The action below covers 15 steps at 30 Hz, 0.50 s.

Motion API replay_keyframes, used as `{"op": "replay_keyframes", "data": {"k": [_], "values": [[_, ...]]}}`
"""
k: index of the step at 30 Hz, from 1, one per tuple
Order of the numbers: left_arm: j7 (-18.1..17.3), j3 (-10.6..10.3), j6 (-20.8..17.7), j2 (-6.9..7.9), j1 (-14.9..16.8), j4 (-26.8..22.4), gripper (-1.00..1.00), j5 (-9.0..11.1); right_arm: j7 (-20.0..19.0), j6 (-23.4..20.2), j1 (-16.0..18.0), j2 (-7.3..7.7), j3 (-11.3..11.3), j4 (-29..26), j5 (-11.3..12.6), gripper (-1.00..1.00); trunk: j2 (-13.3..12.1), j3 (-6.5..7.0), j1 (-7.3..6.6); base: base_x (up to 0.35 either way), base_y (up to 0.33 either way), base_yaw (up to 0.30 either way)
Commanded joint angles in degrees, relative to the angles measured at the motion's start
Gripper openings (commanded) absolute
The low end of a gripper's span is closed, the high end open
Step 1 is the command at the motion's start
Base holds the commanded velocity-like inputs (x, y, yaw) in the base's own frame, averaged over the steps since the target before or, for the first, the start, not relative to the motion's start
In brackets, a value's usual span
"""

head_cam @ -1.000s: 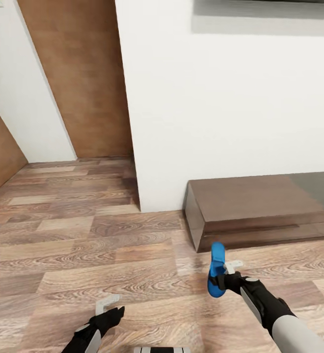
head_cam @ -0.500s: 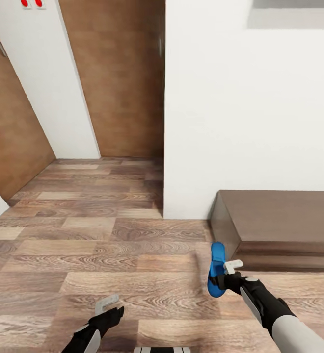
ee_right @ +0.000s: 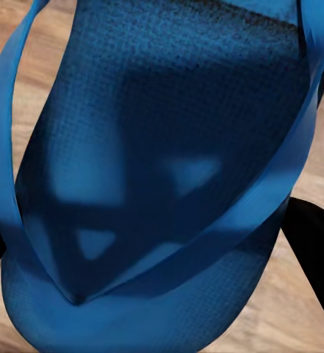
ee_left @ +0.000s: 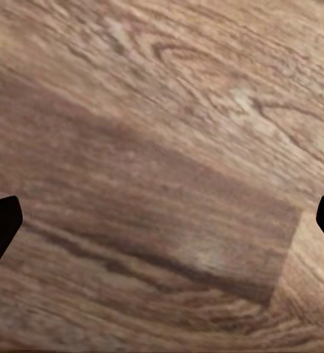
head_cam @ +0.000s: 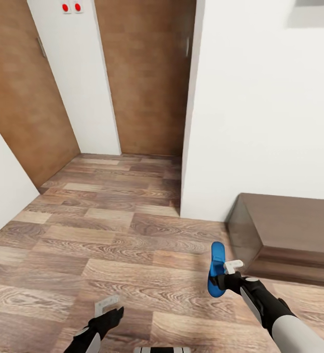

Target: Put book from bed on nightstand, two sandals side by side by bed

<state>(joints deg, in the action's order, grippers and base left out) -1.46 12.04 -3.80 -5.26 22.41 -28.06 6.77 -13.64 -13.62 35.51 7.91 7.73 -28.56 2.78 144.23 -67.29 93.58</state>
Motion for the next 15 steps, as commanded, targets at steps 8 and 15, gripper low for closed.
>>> {"op": "replay_keyframes", "data": {"k": [8, 15], "values": [[0.0, 0.0, 0.4, 0.0, 0.0, 0.2, 1.0, 0.0, 0.0, 0.0, 0.0, 0.0, 0.0, 0.1, 0.0, -1.0, 0.0, 0.0, 0.0, 0.0, 0.0, 0.243], [0.0, 0.0, 0.4, -0.01, 0.0, 0.3, 1.0, 0.0, 0.0, 0.3, 0.0, 0.0, 0.1, 1.0, -0.1, -1.0, 0.0, 0.0, 0.0, 0.0, 0.0, 0.243]]}}
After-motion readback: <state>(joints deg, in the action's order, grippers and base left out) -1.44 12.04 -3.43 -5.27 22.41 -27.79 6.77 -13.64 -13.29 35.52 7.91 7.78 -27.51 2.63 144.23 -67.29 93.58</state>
